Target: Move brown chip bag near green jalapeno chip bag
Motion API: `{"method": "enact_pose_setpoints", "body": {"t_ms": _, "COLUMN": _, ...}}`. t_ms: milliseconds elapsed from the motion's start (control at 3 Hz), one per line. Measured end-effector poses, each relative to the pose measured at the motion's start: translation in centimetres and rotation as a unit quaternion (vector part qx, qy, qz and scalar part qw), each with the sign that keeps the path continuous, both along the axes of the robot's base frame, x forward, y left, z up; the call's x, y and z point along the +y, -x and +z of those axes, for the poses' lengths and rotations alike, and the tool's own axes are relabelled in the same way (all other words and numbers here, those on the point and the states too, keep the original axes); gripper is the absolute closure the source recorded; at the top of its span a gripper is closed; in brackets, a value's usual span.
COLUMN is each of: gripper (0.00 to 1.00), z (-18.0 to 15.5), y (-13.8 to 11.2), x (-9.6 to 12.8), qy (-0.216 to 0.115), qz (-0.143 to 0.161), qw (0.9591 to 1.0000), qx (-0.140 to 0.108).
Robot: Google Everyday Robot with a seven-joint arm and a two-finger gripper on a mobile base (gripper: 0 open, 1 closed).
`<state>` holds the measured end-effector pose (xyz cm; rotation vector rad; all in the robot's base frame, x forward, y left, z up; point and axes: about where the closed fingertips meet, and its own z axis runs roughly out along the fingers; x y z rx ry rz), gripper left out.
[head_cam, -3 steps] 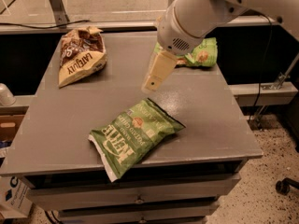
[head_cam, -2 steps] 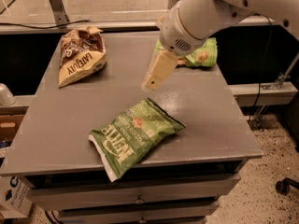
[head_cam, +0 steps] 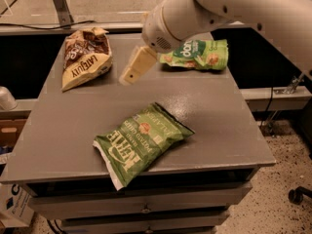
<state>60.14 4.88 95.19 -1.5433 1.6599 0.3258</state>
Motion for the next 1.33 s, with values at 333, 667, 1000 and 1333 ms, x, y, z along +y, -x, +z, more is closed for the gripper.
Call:
{"method": "enact_pose_setpoints", "body": {"t_ms": 333, "gripper": 0.00, "z": -1.0, "y": -1.9, "x": 4.2, "qy": -0.014, "qz": 0.025, "qw": 0.9995, "qx": 0.009}}
{"method": "enact_pose_setpoints", "body": {"t_ms": 667, "gripper": 0.00, "z": -2.8, "y": -3.6, "x": 8.3, "qy": -0.018, "qz": 0.048, "qw": 0.9984, "qx": 0.026}}
{"method": "enact_pose_setpoints", "body": {"t_ms": 1000, "gripper": 0.00, "z": -4.9, "y": -5.1, "x": 11.4, "qy": -0.027, "qz": 0.061, "qw": 0.9967, "qx": 0.048}}
{"method": "enact_pose_setpoints", "body": {"t_ms": 1333, "gripper": 0.00, "z": -6.1, "y": -6.5, "x": 14.3, "qy": -0.036, "qz": 0.071, "qw": 0.9948, "qx": 0.064}}
